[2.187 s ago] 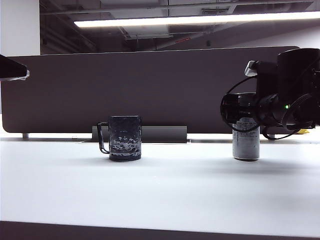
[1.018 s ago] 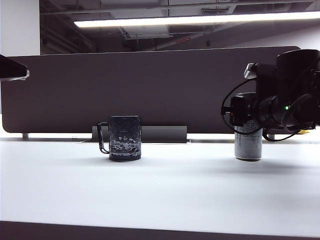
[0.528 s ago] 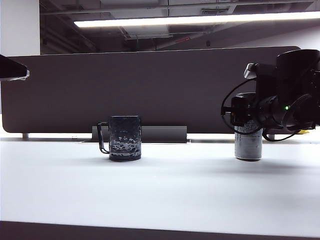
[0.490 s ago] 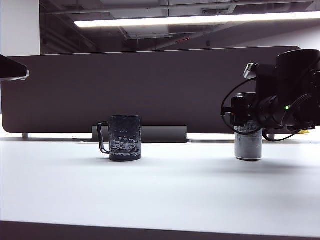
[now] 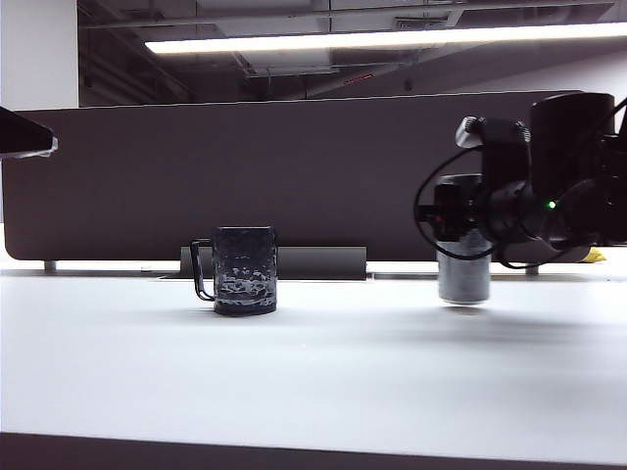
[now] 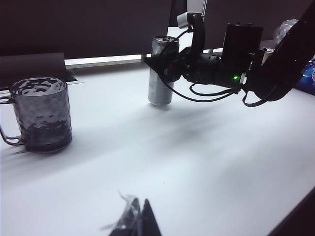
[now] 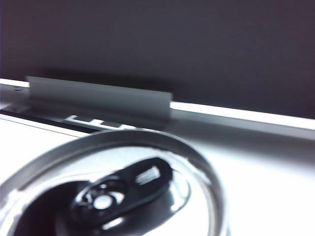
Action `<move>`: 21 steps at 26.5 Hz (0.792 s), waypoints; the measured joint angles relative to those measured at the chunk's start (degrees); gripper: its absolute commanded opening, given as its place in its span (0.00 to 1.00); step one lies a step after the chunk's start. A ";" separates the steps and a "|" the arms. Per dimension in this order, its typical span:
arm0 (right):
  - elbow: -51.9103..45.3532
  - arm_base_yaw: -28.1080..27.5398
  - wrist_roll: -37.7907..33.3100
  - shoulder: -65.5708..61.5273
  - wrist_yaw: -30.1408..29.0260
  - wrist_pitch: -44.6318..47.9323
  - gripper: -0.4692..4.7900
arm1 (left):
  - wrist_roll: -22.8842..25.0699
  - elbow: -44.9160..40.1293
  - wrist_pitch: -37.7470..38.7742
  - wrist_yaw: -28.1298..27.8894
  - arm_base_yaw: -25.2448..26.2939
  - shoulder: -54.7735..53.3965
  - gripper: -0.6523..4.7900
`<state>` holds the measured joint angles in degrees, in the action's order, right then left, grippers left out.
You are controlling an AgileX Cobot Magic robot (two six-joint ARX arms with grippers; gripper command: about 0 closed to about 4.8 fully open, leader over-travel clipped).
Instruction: Pick up the metal can, pour some water into the cup, then place the can back on the table.
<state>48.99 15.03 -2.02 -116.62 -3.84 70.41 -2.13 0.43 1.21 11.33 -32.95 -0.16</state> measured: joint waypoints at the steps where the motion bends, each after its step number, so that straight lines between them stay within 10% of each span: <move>1: 0.57 0.35 0.22 -0.02 -0.26 -0.39 0.57 | 0.00 0.00 0.00 0.02 0.00 0.00 0.11; 21: 18.36 9.77 13.94 -0.09 -3.96 -20.61 0.57 | 0.00 0.00 0.00 0.00 0.02 0.00 0.11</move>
<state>67.35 24.80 11.92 -116.71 -7.79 49.80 -2.13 0.43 1.21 11.33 -32.93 -0.16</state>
